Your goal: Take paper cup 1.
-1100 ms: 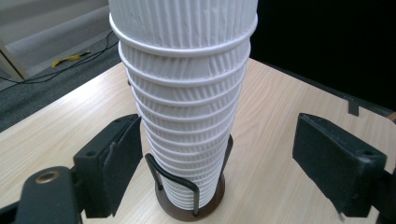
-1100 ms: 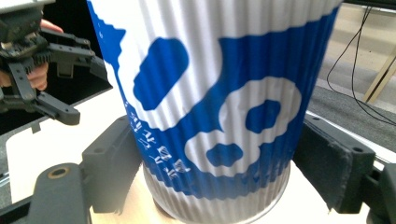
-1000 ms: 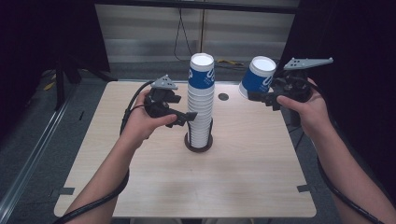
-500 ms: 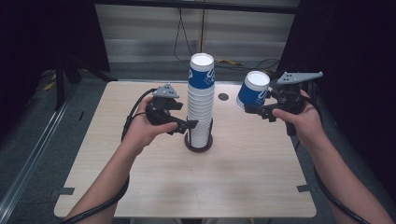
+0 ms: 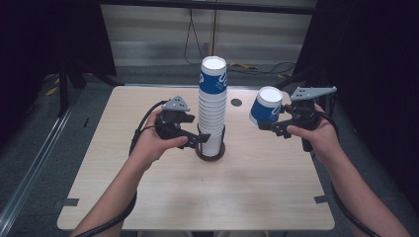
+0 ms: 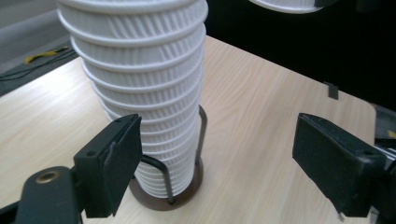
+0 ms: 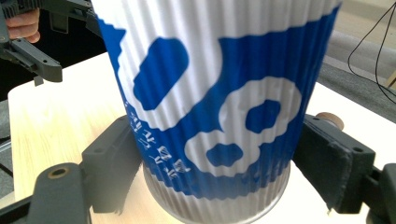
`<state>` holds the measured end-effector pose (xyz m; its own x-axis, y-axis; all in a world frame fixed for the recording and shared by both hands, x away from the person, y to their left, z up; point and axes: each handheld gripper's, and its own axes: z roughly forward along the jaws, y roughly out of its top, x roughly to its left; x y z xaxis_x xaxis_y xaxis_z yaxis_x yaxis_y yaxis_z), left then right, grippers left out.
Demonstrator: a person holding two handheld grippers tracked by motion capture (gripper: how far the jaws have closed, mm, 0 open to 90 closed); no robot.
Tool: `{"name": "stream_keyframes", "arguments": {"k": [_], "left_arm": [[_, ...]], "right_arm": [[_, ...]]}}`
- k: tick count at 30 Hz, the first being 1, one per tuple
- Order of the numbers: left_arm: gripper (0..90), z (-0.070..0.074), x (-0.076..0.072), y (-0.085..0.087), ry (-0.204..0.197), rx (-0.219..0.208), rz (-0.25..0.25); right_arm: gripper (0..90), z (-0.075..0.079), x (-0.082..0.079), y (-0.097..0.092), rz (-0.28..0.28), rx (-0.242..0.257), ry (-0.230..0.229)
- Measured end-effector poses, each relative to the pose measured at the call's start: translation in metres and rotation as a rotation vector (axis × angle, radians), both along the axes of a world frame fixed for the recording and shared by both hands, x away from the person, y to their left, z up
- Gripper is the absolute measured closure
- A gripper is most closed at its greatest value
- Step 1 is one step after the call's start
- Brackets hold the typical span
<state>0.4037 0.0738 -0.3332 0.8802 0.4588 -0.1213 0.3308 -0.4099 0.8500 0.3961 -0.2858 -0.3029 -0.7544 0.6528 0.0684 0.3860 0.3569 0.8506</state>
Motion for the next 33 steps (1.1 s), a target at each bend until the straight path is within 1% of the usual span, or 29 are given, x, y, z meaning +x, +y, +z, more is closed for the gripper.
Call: {"name": "stream_keyframes", "arguments": {"k": [4,5,7,10,12,13,18,21,26,30,31,33], "left_arm": [[16.0,-0.004,-0.003,-0.002,0.009,0.012,-0.013],[16.1,-0.006,-0.003,-0.003,0.009,0.003,-0.014],[16.0,-0.008,-0.003,-0.004,0.010,0.012,-0.013],[16.0,-0.010,-0.004,-0.004,0.014,0.009,-0.021],[16.0,-0.012,-0.004,-0.005,0.016,0.004,-0.023],[16.0,-0.013,-0.005,-0.006,0.020,0.009,-0.024],[16.0,-0.016,-0.007,-0.009,0.019,-0.001,-0.031],[16.0,-0.018,-0.008,-0.011,0.009,0.012,-0.034],[16.0,-0.023,-0.009,-0.014,0.015,0.009,-0.047],[16.0,-0.025,-0.011,-0.016,0.012,0.011,-0.056],[16.0,-0.025,-0.011,-0.016,0.015,0.012,-0.055],[16.0,-0.025,-0.012,-0.016,0.013,0.011,-0.060]], "right_arm": [[18.6,-0.008,-0.002,-0.001,0.010,-0.007,0.003],[18.6,-0.010,-0.003,0.000,0.017,-0.015,0.004],[18.6,-0.015,-0.003,0.000,0.022,-0.024,0.007],[18.6,-0.021,-0.005,0.001,0.032,-0.026,0.015],[18.6,-0.024,-0.006,0.002,0.039,-0.038,0.017],[18.6,-0.026,-0.006,0.003,0.043,-0.041,0.018],[18.5,-0.032,-0.008,0.004,0.055,-0.040,0.024],[18.6,-0.036,-0.009,0.005,0.058,-0.047,0.032],[18.6,-0.044,-0.010,0.006,0.069,-0.056,0.040],[18.6,-0.050,-0.012,0.008,0.087,-0.064,0.051],[18.6,-0.051,-0.013,0.009,0.086,-0.072,0.048],[18.6,-0.053,-0.013,0.010,0.094,-0.068,0.053]]}}
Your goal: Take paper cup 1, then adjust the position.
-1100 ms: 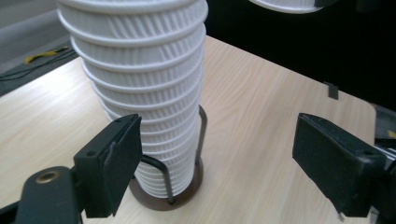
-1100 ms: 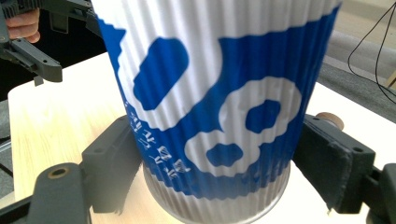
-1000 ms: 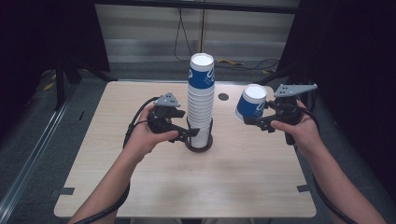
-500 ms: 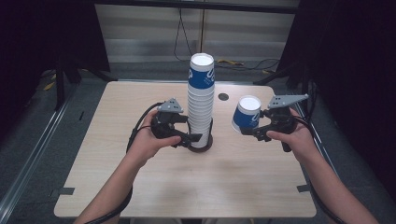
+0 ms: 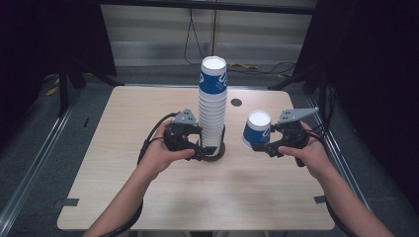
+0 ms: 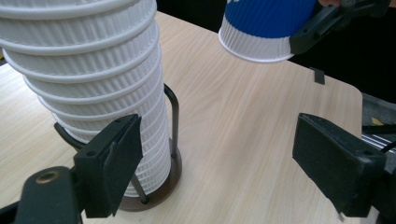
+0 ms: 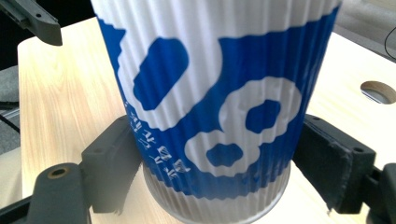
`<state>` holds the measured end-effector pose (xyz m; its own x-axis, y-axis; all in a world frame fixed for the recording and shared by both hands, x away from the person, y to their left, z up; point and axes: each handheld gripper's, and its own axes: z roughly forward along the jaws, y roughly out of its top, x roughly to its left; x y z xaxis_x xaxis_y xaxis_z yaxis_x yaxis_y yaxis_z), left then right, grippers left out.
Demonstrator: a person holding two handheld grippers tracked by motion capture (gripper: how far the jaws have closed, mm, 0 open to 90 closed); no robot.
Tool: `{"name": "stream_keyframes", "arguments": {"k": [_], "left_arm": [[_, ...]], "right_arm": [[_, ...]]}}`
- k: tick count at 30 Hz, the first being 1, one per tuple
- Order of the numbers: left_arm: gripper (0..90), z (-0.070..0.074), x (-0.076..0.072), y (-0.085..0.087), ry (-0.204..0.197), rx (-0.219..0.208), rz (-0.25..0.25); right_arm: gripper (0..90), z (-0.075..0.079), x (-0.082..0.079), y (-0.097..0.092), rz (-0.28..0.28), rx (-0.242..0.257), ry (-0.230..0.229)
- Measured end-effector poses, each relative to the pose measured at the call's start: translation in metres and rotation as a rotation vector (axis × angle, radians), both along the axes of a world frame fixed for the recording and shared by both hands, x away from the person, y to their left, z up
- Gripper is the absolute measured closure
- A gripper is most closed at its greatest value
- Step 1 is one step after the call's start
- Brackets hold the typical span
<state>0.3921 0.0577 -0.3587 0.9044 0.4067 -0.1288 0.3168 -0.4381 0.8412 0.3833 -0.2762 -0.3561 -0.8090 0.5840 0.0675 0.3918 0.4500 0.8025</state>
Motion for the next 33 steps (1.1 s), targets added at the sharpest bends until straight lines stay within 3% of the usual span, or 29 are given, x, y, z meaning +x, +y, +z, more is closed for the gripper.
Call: {"name": "stream_keyframes", "arguments": {"k": [19,33], "left_arm": [[15.9,-0.006,-0.006,-0.010,-0.004,-0.007,-0.032],[15.9,0.001,-0.008,-0.021,-0.015,-0.002,-0.066]], "right_arm": [[18.5,-0.019,-0.007,0.015,0.048,-0.029,0.034],[18.5,-0.026,-0.014,0.020,0.079,-0.043,0.042]]}}
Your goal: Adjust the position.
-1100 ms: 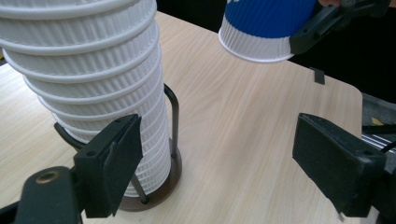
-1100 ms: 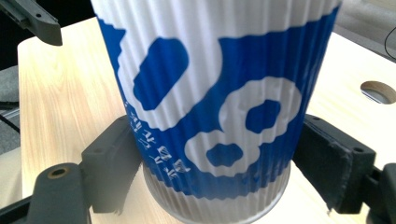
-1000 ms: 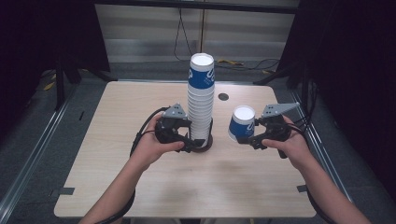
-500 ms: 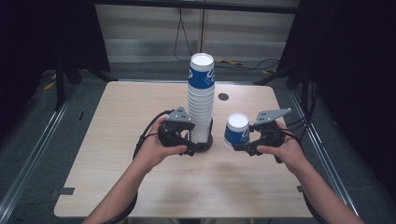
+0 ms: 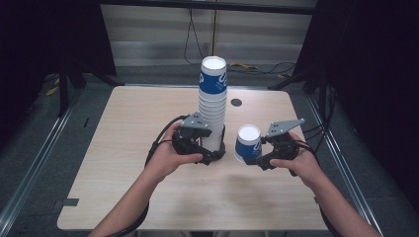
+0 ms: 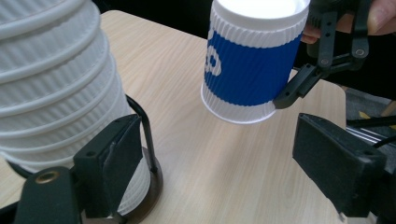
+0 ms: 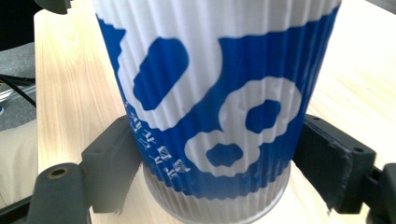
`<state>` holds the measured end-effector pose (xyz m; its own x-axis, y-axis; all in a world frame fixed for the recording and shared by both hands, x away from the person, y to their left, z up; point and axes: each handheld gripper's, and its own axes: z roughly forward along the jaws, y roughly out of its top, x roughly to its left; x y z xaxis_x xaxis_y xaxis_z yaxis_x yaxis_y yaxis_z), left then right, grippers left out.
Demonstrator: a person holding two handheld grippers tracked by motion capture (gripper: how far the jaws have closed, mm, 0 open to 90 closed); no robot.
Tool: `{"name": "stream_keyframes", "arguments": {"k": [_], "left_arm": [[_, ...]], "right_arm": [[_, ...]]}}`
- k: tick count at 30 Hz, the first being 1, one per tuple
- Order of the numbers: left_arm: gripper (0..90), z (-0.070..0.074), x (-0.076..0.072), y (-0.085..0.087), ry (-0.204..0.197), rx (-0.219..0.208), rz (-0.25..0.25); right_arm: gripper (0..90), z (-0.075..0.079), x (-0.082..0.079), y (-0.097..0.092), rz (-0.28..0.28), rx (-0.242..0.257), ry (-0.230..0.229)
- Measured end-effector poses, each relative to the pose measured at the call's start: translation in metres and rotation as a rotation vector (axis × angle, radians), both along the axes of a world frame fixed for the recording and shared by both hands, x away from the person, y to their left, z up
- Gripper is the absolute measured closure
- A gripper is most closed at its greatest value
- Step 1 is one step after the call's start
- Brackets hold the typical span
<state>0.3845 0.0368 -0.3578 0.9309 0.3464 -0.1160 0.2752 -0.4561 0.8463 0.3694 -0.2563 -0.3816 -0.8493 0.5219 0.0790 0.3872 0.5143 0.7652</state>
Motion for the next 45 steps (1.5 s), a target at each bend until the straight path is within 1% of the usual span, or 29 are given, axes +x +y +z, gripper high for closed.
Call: {"name": "stream_keyframes", "arguments": {"k": [3,4,6,7,17,20,26,29,31,36,37,39,41,43,45], "left_arm": [[15.9,-0.001,-0.001,-0.003,0.002,-0.005,-0.010],[15.9,-0.001,-0.001,-0.004,0.004,0.007,-0.012],[15.9,-0.002,-0.002,-0.007,0.002,0.002,-0.018],[15.9,-0.002,-0.002,-0.008,0.003,0.008,-0.022],[15.9,-0.001,-0.002,-0.016,-0.007,0.012,-0.035],[15.9,-0.001,-0.002,-0.019,-0.011,0.020,-0.044],[15.9,-0.001,-0.001,-0.021,-0.005,0.025,-0.050],[15.9,-0.001,-0.001,-0.023,-0.002,0.020,-0.062],[15.9,-0.001,-0.001,-0.024,-0.005,0.028,-0.066],[15.9,0.001,-0.002,-0.027,-0.010,0.011,-0.065],[15.9,0.001,-0.002,-0.027,-0.010,0.011,-0.065],[15.9,0.001,-0.002,-0.028,-0.010,0.027,-0.073],[15.9,0.001,-0.002,-0.029,-0.012,0.030,-0.077],[15.9,0.000,-0.002,-0.031,-0.009,0.038,-0.074],[16.1,-0.001,-0.002,-0.032,-0.007,0.037,-0.076]], "right_arm": [[18.6,-0.002,0.000,0.001,0.004,-0.006,0.004],[18.6,-0.002,-0.001,0.001,0.003,-0.007,0.006],[18.6,-0.003,-0.001,0.002,0.008,-0.008,0.008],[18.6,-0.004,-0.001,0.003,0.011,-0.012,0.009],[18.6,-0.009,-0.002,0.007,0.033,-0.029,0.018],[18.6,-0.011,-0.003,0.008,0.038,-0.030,0.020],[18.6,-0.013,-0.002,0.013,0.044,-0.028,0.027],[18.6,-0.014,-0.004,0.017,0.054,-0.032,0.029],[18.6,-0.014,-0.005,0.019,0.059,-0.032,0.029],[18.6,-0.014,-0.006,0.025,0.071,-0.036,0.030],[18.5,-0.014,-0.006,0.026,0.078,-0.044,0.025],[18.6,-0.015,-0.007,0.029,0.085,-0.049,0.027],[18.5,-0.015,-0.007,0.032,0.092,-0.060,0.024],[18.5,-0.015,-0.007,0.034,0.100,-0.058,0.026],[18.5,-0.016,-0.006,0.036,0.104,-0.055,0.026]]}}
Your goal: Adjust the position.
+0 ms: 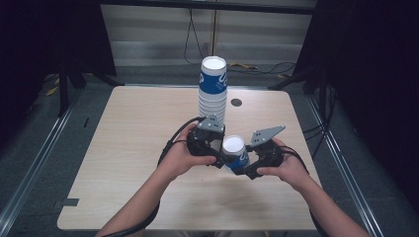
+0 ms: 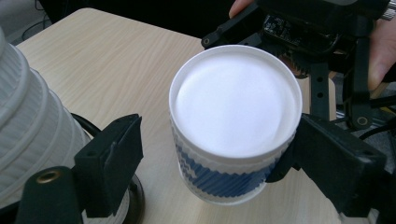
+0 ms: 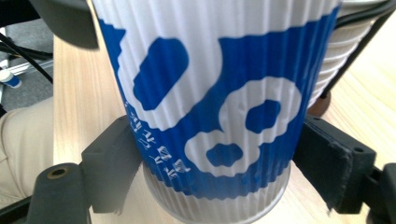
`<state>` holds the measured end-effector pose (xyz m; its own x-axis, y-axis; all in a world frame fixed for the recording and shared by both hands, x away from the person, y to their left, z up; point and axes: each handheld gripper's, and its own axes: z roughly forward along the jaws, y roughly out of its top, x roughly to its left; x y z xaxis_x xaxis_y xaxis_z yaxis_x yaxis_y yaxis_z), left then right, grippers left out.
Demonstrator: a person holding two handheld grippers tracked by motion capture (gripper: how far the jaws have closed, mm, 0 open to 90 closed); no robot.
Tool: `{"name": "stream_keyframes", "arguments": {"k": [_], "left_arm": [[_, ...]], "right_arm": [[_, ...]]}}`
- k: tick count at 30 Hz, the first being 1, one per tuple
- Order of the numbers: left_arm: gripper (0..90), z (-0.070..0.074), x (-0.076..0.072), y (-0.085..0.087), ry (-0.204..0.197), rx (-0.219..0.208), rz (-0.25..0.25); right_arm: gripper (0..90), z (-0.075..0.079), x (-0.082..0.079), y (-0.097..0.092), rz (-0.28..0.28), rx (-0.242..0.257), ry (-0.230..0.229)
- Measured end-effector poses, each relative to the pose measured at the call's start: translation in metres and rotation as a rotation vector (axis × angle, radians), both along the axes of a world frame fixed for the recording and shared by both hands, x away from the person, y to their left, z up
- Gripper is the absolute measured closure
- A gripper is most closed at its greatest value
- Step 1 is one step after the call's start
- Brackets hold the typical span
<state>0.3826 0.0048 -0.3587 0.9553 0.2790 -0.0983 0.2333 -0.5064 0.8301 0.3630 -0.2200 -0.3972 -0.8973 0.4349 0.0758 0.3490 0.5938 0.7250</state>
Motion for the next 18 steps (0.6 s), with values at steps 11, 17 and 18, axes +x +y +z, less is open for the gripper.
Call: {"name": "stream_keyframes", "arguments": {"k": [11,17,18], "left_arm": [[18.7,0.000,0.002,-0.008,0.013,0.007,-0.008],[22.0,0.001,0.001,-0.013,0.014,0.003,-0.025],[23.1,0.001,0.001,-0.013,0.014,0.005,-0.024]], "right_arm": [[18.4,-0.001,0.001,0.003,0.017,0.006,-0.003],[18.4,0.001,0.000,0.002,0.020,-0.001,-0.004],[18.4,0.000,0.000,0.002,0.020,-0.002,-0.001]]}}
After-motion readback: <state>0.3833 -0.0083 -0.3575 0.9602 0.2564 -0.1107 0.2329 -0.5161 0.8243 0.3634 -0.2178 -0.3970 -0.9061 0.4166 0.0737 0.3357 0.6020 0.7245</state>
